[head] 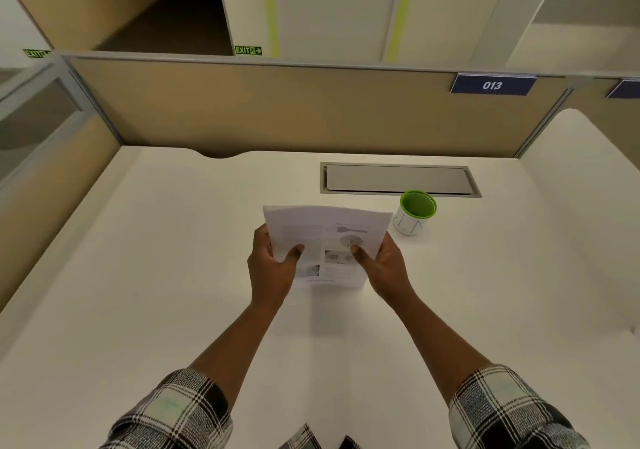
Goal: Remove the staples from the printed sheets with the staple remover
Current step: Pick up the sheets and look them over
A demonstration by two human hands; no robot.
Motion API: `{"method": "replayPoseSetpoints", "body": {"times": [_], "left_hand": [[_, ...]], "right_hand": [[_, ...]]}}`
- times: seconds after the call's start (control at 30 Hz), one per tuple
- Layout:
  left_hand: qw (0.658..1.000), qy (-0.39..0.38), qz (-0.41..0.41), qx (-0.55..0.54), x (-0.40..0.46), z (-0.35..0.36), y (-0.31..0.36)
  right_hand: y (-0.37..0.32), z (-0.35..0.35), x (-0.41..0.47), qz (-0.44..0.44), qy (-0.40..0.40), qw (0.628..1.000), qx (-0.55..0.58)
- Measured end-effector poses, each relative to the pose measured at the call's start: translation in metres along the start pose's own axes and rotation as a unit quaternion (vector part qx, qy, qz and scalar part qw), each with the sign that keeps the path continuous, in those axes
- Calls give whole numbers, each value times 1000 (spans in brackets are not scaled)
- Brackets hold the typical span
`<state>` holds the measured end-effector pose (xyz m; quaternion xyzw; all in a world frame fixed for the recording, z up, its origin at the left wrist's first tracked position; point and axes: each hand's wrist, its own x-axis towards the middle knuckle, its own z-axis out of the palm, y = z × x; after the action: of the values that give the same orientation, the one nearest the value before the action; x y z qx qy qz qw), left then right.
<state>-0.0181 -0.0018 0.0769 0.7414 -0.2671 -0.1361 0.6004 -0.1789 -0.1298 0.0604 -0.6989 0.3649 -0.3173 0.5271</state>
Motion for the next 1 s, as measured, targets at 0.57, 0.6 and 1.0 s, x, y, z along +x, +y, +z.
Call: {"method": "replayPoseSetpoints", "body": {"times": [0.57,0.6,1.0], "left_hand": [[951,22,293,100,29,-16,23],[949,22,296,105,29,-17,22],[973,39,216,77,22,-21,25]], "right_hand": [[-45,-11,7,-175,116,970,-122],[-47,-12,7,-199,112,963,-142],[-51,-15,4,-195,128,960,-155]]}}
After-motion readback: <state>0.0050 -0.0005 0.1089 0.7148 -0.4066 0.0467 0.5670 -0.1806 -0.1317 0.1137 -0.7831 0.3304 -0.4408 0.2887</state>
